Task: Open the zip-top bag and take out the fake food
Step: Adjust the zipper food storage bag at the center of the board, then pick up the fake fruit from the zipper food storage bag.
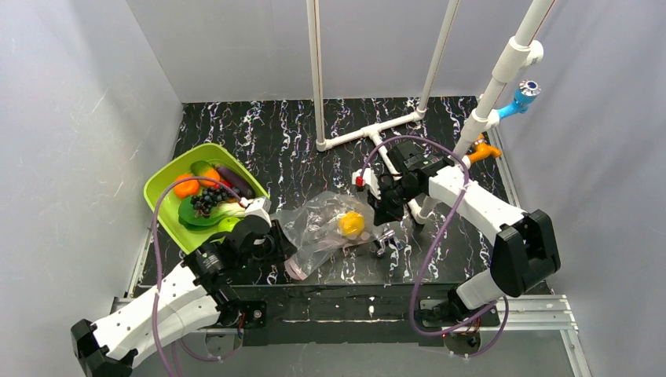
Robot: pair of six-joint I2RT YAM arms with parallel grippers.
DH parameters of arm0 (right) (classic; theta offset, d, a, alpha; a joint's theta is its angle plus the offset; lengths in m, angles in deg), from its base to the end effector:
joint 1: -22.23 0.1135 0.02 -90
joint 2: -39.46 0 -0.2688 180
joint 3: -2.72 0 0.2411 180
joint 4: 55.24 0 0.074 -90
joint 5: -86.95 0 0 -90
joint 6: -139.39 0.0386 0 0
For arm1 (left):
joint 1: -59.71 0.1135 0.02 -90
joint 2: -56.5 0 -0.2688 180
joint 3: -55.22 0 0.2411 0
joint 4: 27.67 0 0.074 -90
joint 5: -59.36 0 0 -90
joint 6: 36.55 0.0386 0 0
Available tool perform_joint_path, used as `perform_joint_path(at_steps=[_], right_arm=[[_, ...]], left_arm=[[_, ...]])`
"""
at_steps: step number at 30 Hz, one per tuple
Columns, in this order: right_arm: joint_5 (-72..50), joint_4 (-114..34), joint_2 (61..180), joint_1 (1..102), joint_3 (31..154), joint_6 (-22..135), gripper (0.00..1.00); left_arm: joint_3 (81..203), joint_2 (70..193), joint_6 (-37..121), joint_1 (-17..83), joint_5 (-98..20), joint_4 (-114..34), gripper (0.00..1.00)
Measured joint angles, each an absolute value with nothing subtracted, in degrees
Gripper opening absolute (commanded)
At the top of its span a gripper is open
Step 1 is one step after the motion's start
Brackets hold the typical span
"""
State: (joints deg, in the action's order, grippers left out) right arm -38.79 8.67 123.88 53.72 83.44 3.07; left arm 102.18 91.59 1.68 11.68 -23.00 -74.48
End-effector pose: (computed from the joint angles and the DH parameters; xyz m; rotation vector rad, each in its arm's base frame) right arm 0.2224 0.1627 0.2681 -1.7480 1.9039 0.7588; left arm 0.0894 -0.0918 0.2533 -0.1551 2.2966 -0.8183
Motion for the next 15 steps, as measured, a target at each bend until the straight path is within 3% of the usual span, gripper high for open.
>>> perform_joint_path(at_steps=[8, 11, 15], right_arm=[[-34.9, 9.1, 125.8, 52.3, 83.5, 4.2, 0.01], [-34.0, 9.3, 127.9, 52.2, 83.8, 4.2, 0.01], [-33.4, 9.4, 128.9, 51.9, 83.8, 4.6, 0.01]], left_arm=[[97.5, 89.1, 2.8, 13.6, -25.6, -68.4, 0.86], [97.4, 84.2, 3.3, 14.0, -25.2, -68.6, 0.95], [97.3, 75.2, 3.5, 14.2, -23.8, -70.8, 0.93]])
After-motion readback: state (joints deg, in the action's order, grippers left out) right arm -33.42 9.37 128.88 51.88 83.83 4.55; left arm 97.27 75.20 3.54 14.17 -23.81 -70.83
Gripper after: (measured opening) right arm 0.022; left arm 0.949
